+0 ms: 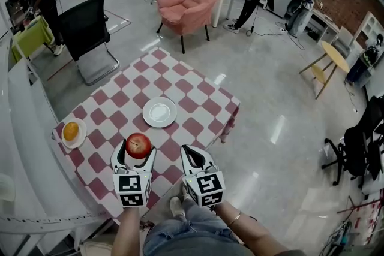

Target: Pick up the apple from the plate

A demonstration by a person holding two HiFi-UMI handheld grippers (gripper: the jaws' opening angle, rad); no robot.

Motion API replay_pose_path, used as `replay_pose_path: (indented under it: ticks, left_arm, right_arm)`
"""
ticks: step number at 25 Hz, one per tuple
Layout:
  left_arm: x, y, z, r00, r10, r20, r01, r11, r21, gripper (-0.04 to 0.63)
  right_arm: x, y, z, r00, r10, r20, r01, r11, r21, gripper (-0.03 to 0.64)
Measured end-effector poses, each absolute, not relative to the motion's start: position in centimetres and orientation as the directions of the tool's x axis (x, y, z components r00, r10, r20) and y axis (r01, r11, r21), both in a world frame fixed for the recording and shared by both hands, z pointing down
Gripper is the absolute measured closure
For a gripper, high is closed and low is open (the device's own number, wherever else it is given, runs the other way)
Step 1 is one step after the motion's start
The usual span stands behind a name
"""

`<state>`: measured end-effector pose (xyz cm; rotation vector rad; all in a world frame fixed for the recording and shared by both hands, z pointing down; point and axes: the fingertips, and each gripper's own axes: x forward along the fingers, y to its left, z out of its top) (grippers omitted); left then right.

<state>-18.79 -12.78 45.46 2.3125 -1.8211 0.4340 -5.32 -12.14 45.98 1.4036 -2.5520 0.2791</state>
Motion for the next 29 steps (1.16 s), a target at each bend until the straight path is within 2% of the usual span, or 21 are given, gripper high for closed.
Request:
replay_pose_path:
  ticks: [29]
  left_arm:
    - [-18.16, -12.79, 45.51, 0.236, -0.919, 0.317, -0.966, -0.258, -0.028, 0.212]
  right_arm:
    - [-5.41, -12.47, 45.65, -0.523, -0.814, 0.253, -0.848, 0.527, -0.057, 0.609]
